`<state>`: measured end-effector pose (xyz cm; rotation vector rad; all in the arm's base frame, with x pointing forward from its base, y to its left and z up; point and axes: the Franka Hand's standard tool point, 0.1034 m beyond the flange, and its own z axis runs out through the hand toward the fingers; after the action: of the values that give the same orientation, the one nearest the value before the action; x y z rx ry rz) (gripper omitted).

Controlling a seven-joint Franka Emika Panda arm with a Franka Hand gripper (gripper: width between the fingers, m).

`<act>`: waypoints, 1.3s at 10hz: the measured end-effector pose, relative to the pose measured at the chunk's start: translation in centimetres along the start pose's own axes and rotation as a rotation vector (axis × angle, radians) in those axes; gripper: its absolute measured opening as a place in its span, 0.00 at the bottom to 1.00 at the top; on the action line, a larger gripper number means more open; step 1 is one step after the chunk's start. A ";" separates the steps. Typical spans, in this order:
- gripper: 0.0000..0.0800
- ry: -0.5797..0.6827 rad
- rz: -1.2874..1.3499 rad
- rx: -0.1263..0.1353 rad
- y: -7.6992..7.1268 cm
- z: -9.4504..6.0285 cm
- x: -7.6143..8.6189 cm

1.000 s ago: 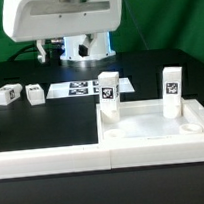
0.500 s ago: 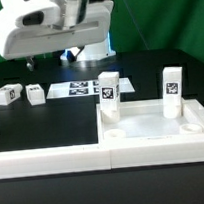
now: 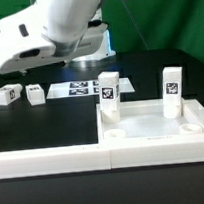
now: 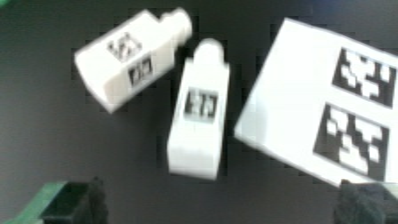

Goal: Assemble square table

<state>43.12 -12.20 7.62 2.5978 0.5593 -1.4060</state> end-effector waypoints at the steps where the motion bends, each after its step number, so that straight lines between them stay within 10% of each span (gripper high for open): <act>1: 0.81 -0.025 0.008 0.013 0.5 0.5 0.3; 13: 0.81 0.094 0.050 0.041 1.7 3.9 -0.3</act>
Offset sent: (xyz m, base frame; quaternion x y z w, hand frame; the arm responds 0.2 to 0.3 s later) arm 0.0000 0.0000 0.0000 0.0000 0.0000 0.0000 1.0000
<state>40.53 -14.95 5.58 2.7016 0.4786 -1.2995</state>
